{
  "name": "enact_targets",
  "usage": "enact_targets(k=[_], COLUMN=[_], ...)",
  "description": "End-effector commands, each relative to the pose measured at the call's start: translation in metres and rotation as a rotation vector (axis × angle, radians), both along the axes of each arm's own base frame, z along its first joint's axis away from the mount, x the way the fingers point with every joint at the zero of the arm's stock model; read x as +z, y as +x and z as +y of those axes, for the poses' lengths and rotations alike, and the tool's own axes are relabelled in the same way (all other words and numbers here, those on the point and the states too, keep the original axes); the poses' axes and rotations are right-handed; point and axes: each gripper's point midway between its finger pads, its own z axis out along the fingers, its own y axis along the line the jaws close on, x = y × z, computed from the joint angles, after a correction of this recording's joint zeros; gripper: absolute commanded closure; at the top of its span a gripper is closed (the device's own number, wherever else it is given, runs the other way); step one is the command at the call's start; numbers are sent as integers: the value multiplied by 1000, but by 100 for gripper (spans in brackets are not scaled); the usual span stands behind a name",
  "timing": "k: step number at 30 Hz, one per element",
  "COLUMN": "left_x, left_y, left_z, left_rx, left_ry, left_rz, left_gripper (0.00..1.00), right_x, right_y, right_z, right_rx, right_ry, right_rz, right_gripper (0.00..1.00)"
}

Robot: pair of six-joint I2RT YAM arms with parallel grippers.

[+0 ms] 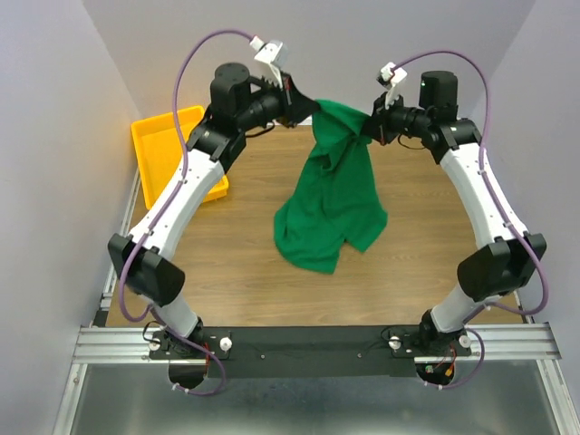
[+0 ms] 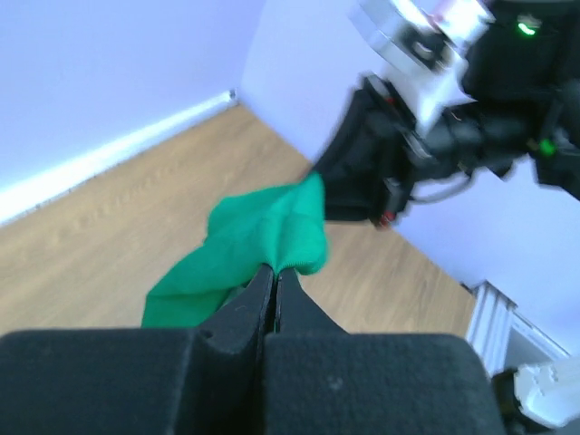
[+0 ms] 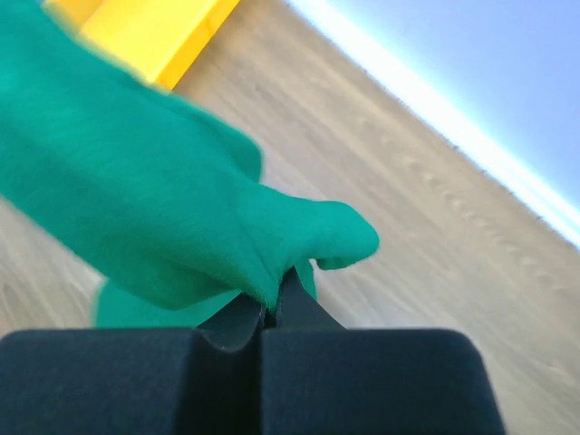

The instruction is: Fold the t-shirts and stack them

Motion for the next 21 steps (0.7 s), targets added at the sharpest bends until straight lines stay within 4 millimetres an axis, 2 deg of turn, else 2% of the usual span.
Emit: enact_targets(k=[1, 2, 3, 4, 5, 7, 8, 9, 10, 11, 12, 13, 14, 16, 17, 19, 20, 21], left_x=[64, 59, 67, 89, 85, 103, 101, 108, 113, 118, 133, 131, 136, 150, 156, 162, 165, 169], left_y=[3, 13, 14, 10, 18, 18, 23, 23, 25, 28, 24, 27, 28, 22, 19, 16, 14, 12], left_z=[-10, -18, -20, -21, -26, -30, -34, -35, -36, -39, -39, -41, -44, -44, -45, -45, -44, -43], left_rx=[-56, -66, -74, -94, -98, -115, -121, -125, -126, -133, -148, -155, -167, -202, -223, -235, -237, -242], left_ry=[-76, -79, -94, -122, -131, -163, -177, -195, -211, -228, -270, -282, -304, -362, -396, -421, -429, -437], left_rz=[-127, -113, -122, -165, -143, -183, -168, -189, -197, -211, -235, -223, -239, -261, -273, -287, -296, -309], left_gripper=[100, 100, 100, 100, 100, 100, 100, 100, 100, 100, 100, 100, 100, 100, 100, 100, 100, 100], right_x=[34, 42, 45, 49, 51, 57, 59, 64, 80, 82, 106, 114, 118, 138, 152, 159, 155, 159], right_y=[0, 2, 3, 3, 3, 7, 13, 18, 24, 32, 39, 43, 49, 50, 46, 38, 29, 16], right_z=[-11, -15, -17, -18, -19, -27, -34, -42, -50, -57, -73, -78, -84, -93, -91, -83, -71, -64], right_rx=[-58, -80, -91, -94, -102, -139, -181, -219, -257, -287, -346, -363, -381, -403, -389, -339, -257, -202], right_ry=[-39, -43, -46, -48, -50, -66, -83, -91, -85, -86, -62, -49, -42, -22, -9, 7, 21, 30], right_rz=[-112, -131, -139, -153, -158, -181, -190, -205, -238, -243, -285, -299, -303, -346, -381, -395, -385, -399], right_gripper=[99, 99, 99, 99, 100, 99, 99, 100, 99, 99, 99, 99, 99, 99, 99, 99, 99, 99])
